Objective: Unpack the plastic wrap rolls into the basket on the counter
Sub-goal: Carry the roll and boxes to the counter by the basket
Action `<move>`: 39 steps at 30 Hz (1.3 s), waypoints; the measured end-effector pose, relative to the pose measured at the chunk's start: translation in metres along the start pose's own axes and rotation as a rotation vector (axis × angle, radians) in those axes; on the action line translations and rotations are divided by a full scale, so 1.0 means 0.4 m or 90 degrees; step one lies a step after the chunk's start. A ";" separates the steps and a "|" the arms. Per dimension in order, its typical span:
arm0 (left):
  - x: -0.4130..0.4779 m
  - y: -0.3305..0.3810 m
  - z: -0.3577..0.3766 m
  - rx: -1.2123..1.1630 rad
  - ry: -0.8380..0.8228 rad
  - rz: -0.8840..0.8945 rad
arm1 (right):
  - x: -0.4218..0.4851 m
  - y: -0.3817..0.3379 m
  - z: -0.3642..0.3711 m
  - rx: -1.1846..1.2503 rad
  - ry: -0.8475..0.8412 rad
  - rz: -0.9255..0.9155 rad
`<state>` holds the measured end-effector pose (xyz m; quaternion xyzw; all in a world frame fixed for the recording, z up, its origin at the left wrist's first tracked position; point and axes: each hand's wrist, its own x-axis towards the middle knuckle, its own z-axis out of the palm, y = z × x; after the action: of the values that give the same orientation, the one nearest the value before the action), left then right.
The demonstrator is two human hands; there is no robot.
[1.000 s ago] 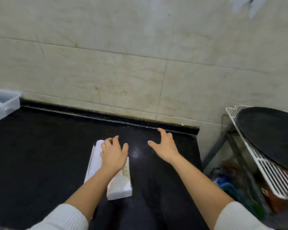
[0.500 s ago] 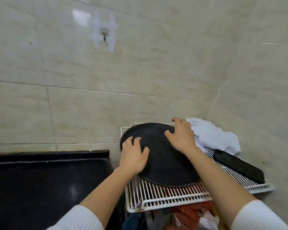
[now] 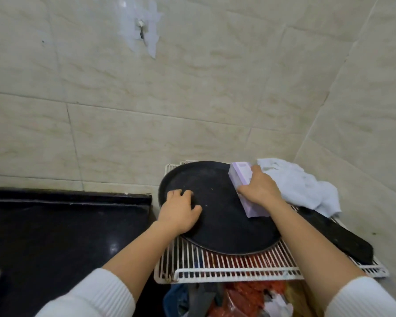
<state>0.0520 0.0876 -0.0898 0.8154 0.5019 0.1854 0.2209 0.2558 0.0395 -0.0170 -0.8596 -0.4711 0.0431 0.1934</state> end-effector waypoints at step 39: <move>-0.770 -1.316 -0.347 -0.167 0.131 -0.462 | -0.755 -1.017 0.873 0.098 -0.179 -0.080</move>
<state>-0.5399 0.0443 -0.2866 0.5274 0.7487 0.2386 0.3231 -0.3232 0.0875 -0.2197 -0.7964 -0.5419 0.1868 0.1930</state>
